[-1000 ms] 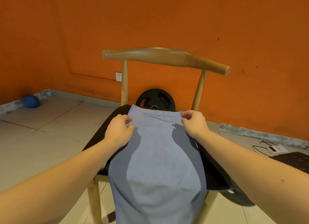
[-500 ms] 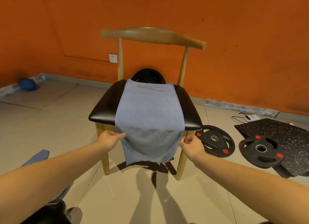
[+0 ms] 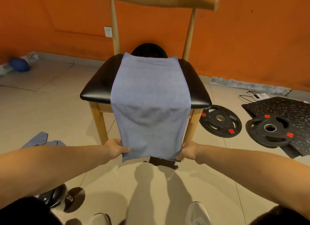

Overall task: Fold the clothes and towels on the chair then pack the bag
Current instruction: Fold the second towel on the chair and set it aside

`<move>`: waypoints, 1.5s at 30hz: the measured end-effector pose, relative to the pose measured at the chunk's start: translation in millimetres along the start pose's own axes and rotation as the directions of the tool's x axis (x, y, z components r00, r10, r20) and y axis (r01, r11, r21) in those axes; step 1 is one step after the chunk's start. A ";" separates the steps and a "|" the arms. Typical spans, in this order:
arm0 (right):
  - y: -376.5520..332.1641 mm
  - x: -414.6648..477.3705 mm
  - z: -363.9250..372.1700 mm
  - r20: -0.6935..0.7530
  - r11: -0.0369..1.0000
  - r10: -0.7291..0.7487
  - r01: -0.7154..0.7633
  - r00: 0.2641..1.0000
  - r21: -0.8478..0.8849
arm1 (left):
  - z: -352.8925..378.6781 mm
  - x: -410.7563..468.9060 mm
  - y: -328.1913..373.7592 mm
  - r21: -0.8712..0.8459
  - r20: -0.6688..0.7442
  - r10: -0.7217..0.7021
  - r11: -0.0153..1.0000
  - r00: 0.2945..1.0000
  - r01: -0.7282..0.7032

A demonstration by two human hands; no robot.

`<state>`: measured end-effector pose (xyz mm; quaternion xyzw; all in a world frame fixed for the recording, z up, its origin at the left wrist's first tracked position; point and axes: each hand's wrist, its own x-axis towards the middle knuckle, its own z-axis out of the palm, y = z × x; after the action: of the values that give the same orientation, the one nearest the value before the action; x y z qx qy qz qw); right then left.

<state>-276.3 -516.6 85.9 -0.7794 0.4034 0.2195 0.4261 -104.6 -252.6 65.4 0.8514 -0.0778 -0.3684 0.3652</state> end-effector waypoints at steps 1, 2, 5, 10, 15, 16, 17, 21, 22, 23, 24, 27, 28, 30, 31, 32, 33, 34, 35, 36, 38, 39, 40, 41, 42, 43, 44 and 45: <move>7.0 3.7 4.6 0.031 0.999 0.034 -0.034 0.999 -0.018 | 2.7 0.2 -5.7 0.040 0.021 -0.004 0.999 1.000 0.003; 13.2 7.4 8.5 0.056 0.998 0.059 -0.058 0.997 -0.016 | 4.2 -0.4 -10.1 0.075 0.043 -0.021 0.997 0.999 0.017; 18.8 2.6 14.0 0.095 0.992 0.121 -0.123 0.988 0.017 | 9.4 -2.6 -19.0 0.122 0.118 -0.091 0.990 0.989 0.077; 15.8 -6.3 9.1 0.058 0.967 0.126 -0.136 0.990 0.216 | 5.3 -16.6 -11.1 0.070 0.172 -0.156 0.987 0.973 0.146; -1.0 -30.2 -9.2 -0.112 0.900 0.098 -0.040 0.989 0.434 | -16.8 -27.3 6.6 -0.134 0.170 -0.140 0.977 0.976 0.163; -2.2 -32.8 -14.8 -0.153 0.894 0.087 -0.010 0.984 0.448 | -21.9 -31.0 10.9 -0.157 0.165 -0.139 0.974 0.976 0.166; -3.8 -36.3 -21.3 -0.180 0.884 0.070 0.023 0.981 0.468 | -27.0 -34.4 15.1 -0.188 0.164 -0.141 0.967 0.976 0.171; -8.8 -55.0 -46.3 -0.189 0.785 -0.066 0.168 0.980 0.596 | -48.5 -56.1 37.0 -0.232 0.053 -0.104 0.966 0.993 0.113; -10.3 -60.9 -52.2 -0.178 0.750 -0.105 0.195 0.978 0.631 | -54.0 -61.3 43.0 -0.236 -0.013 -0.074 0.969 0.997 0.068; -12.3 -67.5 -57.5 -0.160 0.711 -0.139 0.211 0.977 0.671 | -59.0 -66.5 48.9 -0.259 -0.084 -0.038 0.966 0.996 0.016; -14.1 -74.6 -62.5 -0.134 0.668 -0.176 0.218 0.975 0.712 | -63.6 -71.5 54.4 -0.280 -0.152 0.007 0.959 0.988 -0.050; -17.5 -92.1 -75.8 -0.080 0.528 -0.321 0.249 0.944 0.812 | -74.6 -91.0 71.3 -0.305 -0.287 0.181 0.913 0.941 -0.269; -17.8 -96.3 -80.7 -0.090 0.522 -0.369 0.286 0.925 0.803 | -77.9 -95.6 75.9 -0.323 -0.296 0.231 0.889 0.927 -0.325; -20.7 -106.8 -89.1 -0.155 0.583 -0.430 0.405 0.889 0.704 | -85.3 -105.4 84.5 -0.334 -0.318 0.292 0.855 0.902 -0.395; -22.3 -111.7 -92.3 -0.206 0.625 -0.446 0.468 0.871 0.625 | -88.1 -109.7 87.8 -0.328 -0.325 0.315 0.847 0.892 -0.419; -24.2 -115.7 -95.0 -0.264 0.663 -0.455 0.522 0.850 0.537 | -90.7 -111.8 90.7 -0.306 -0.329 0.341 0.844 0.881 -0.441; -25.9 -118.9 -97.4 -0.327 0.685 -0.460 0.564 0.826 0.462 | -92.9 -113.8 93.2 -0.240 -0.327 0.380 0.852 0.865 -0.465; -27.0 -120.2 -99.5 -0.385 0.690 -0.459 0.595 0.800 0.412 | -94.5 -115.8 95.6 -0.156 -0.319 0.427 0.857 0.846 -0.491; -28.3 -121.2 -101.6 -0.431 0.681 -0.456 0.617 0.779 0.395 | -95.8 -118.8 98.4 -0.071 -0.311 0.468 0.856 0.827 -0.511; -30.7 -122.5 -103.6 -0.461 0.663 -0.449 0.631 0.765 0.403 | -97.1 -120.8 101.7 -0.010 -0.311 0.498 0.850 0.810 -0.527; -38.2 -127.7 -106.2 -0.490 0.628 -0.449 0.654 0.747 0.422 | -101.1 -123.6 109.2 0.090 -0.330 0.535 0.838 0.778 -0.539; -42.9 -130.8 -107.3 -0.511 0.636 -0.454 0.667 0.730 0.389 | -103.0 -125.6 113.6 0.143 -0.345 0.553 0.829 0.758 -0.540; -48.2 -132.7 -109.4 -0.548 0.664 -0.460 0.680 0.699 0.311 | -105.2 -127.8 118.1 0.206 -0.354 0.581 0.813 0.733 -0.545; -53.7 -134.4 -111.8 -0.586 0.694 -0.474 0.688 0.657 0.210 | -107.6 -130.3 122.5 0.276 -0.353 0.615 0.789 0.705 -0.549; -59.1 -135.6 -114.7 -0.618 0.710 -0.490 0.693 0.615 0.128 | -110.3 -132.2 126.6 0.332 -0.353 0.647 0.762 0.676 -0.556; -64.6 -137.0 -118.5 -0.638 0.700 -0.503 0.708 0.583 0.093 | -113.6 -134.6 130.4 0.367 -0.360 0.671 0.740 0.648 -0.563; -70.5 -138.7 -122.3 -0.648 0.677 -0.519 0.731 0.557 0.086 | -117.9 -136.6 133.9 0.385 -0.375 0.688 0.725 0.621 -0.571; -75.9 -141.2 -126.0 -0.649 0.648 -0.529 0.754 0.547 0.107 | -122.2 -139.2 137.2 0.383 -0.392 0.696 0.718 0.601 -0.581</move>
<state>-296.1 -536.6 287.9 -0.8034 0.2228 -0.2777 0.4772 -102.0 -226.7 294.5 0.8654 -0.3187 0.0378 0.3848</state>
